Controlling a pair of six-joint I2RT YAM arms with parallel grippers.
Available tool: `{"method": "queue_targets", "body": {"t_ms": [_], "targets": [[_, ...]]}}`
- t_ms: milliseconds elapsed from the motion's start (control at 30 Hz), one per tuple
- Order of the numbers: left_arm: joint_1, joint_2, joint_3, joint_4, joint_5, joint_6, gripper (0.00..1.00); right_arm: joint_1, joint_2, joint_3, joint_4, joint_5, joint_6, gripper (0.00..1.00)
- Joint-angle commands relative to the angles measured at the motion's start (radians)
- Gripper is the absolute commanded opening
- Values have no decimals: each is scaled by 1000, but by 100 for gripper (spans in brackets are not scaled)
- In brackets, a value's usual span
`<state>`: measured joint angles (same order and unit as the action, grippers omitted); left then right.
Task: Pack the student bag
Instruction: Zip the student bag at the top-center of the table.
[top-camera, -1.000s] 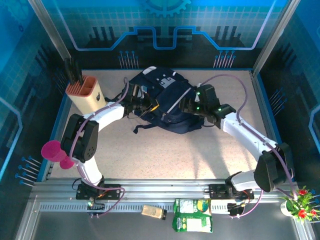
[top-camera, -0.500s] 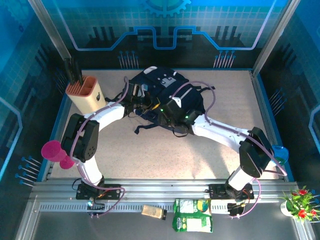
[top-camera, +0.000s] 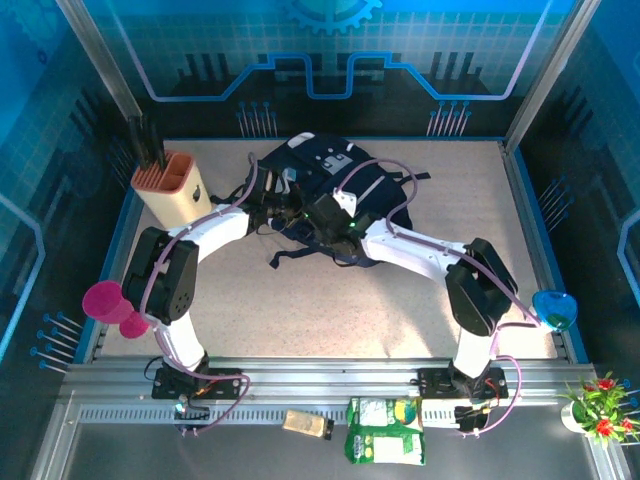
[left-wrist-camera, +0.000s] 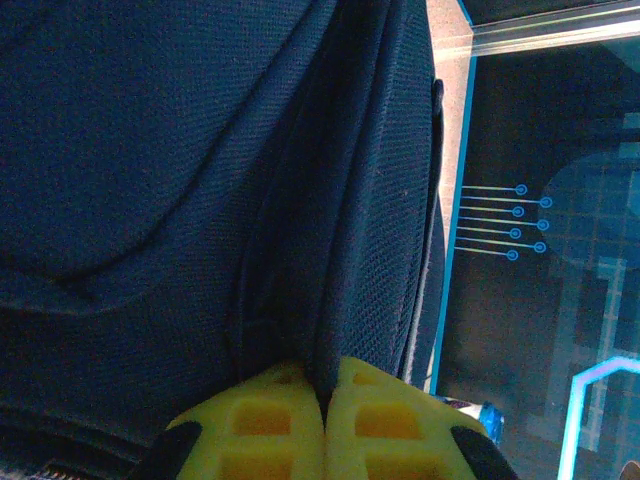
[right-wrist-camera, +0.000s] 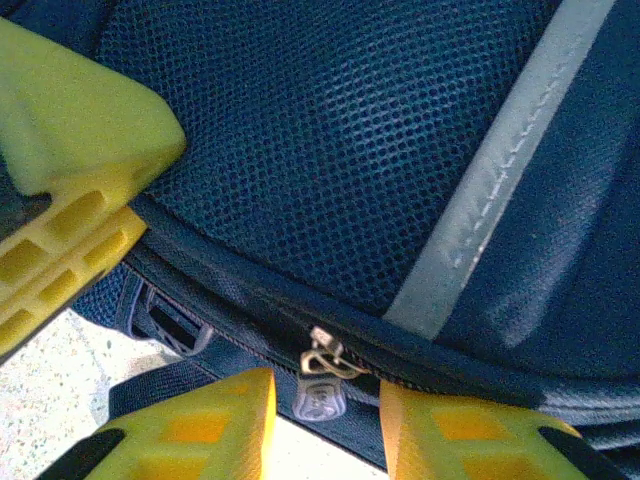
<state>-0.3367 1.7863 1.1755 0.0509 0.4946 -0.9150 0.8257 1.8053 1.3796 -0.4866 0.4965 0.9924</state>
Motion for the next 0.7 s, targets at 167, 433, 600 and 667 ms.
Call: {"method": "queue_targets", "body": {"t_ms": [167,433,600,667], "targets": [[-16,-5,13,62,101,27,0,-15,37,46,-88,49,33,20],[-7,-4,33,26,78,54,0,-36,-71,-81,-88,40,16,6],[-1,-5,36,12,72,62,0,-47,-149,-167,-99,48,9,3],[1,-3,37,8,70,64,0,-49,-173,-200,-92,61,0,3]]}}
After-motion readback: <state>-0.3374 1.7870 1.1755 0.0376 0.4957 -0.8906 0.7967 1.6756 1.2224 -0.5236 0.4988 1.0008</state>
